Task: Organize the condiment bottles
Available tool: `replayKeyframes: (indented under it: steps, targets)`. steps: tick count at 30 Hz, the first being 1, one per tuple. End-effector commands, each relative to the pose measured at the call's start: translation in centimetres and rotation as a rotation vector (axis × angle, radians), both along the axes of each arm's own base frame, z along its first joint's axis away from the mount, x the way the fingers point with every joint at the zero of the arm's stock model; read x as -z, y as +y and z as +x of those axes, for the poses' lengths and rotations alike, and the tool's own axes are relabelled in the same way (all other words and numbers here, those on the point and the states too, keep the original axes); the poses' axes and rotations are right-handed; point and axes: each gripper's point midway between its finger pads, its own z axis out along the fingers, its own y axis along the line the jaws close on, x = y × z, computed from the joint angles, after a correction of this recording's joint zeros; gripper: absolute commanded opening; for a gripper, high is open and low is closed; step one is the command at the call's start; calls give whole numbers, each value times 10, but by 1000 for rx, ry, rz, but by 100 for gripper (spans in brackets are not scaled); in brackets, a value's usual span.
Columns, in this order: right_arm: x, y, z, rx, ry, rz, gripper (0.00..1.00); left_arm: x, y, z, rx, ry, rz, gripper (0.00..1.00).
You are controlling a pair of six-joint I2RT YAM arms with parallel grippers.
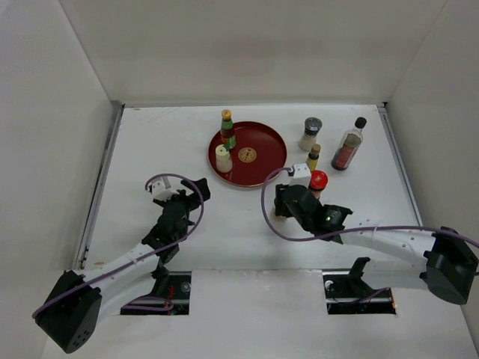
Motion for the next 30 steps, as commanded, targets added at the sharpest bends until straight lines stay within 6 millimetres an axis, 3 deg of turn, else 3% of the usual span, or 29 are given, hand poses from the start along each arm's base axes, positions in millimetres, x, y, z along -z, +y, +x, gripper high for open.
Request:
replayKeyframes:
  steps: [1,3,7,11,15,20,25,27,30]
  targets:
    - [-74,27,25,16,-142,110,48,-4,8,-1,-50,-53,-76,100]
    - [-98,45,38,-12,-180,116,48,0,9,-3,-56,-56,-91,100]
    - [-114,81,78,-48,-232,108,50,5,13,-4,-60,-55,-104,100]
    - [-108,107,124,-38,-263,108,52,5,11,-5,-53,-54,-106,100]
    - [-85,127,151,-44,-241,100,53,4,11,-6,-51,-56,-104,100]
    - [-51,143,161,-53,-202,78,53,8,8,-5,-47,-39,-88,100]
    - [-34,140,163,-19,-201,82,53,7,4,-5,-37,-41,-88,100]
    - [-32,141,163,-18,-198,84,62,7,4,-6,-37,-43,-90,100]
    - [-39,139,160,-19,-200,86,88,8,3,-6,-31,-40,-87,100]
